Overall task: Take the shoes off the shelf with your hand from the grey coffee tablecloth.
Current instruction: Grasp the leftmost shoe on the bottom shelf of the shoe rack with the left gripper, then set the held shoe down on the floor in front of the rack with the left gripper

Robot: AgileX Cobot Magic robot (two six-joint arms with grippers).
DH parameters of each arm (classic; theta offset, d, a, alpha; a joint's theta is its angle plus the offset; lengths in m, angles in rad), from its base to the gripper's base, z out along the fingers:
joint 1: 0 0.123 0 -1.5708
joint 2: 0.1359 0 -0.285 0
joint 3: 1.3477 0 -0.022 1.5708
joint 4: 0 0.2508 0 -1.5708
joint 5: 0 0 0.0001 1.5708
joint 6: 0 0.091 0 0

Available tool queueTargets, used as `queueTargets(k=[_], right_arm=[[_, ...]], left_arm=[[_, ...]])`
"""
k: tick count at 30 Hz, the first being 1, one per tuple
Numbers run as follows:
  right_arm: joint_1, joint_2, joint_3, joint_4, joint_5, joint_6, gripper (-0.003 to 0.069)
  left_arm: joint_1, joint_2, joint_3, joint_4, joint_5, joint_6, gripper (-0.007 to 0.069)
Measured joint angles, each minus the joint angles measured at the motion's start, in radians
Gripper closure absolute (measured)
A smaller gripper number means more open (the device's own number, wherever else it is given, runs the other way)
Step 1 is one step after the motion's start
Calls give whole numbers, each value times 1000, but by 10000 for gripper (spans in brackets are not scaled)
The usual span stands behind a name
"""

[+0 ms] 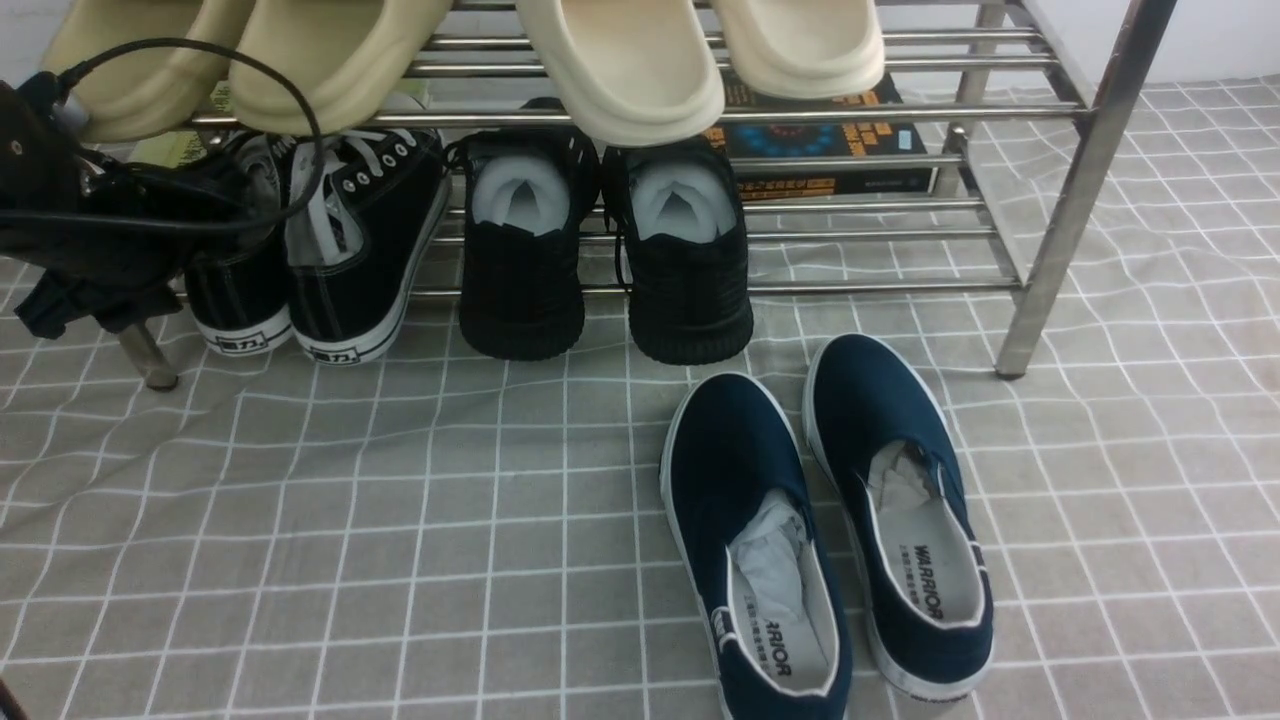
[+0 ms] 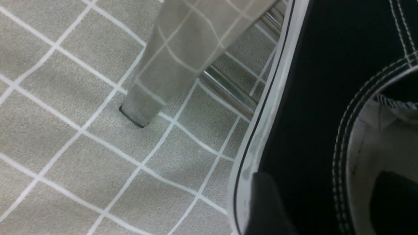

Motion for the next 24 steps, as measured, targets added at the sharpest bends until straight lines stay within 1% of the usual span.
queueTargets(k=[1, 2, 6, 7, 8, 11, 13, 15, 24], right_arm=[[0, 0, 0, 0, 0, 0, 420], [0, 0, 0, 0, 0, 0, 420], [0, 0, 0, 0, 0, 0, 420], [0, 0, 0, 0, 0, 0, 420], [0, 0, 0, 0, 0, 0, 420], [0, 0, 0, 0, 0, 0, 420], [0, 0, 0, 0, 0, 0, 420], [0, 0, 0, 0, 0, 0, 420], [0, 0, 0, 0, 0, 0, 420]], left_arm=[[0, 2, -2, -5, 0, -1, 247], [0, 2, -2, -6, 1, -1, 255], [0, 2, -2, -2, 33, -41, 487], [1, 2, -3, 2, 46, -47, 538], [1, 1, -3, 6, 62, -52, 571], [1, -19, -3, 15, 122, -60, 602], [1, -34, -3, 18, 154, -61, 603], [1, -80, -1, 28, 221, -68, 604], [1, -183, 6, 51, 353, -75, 604]])
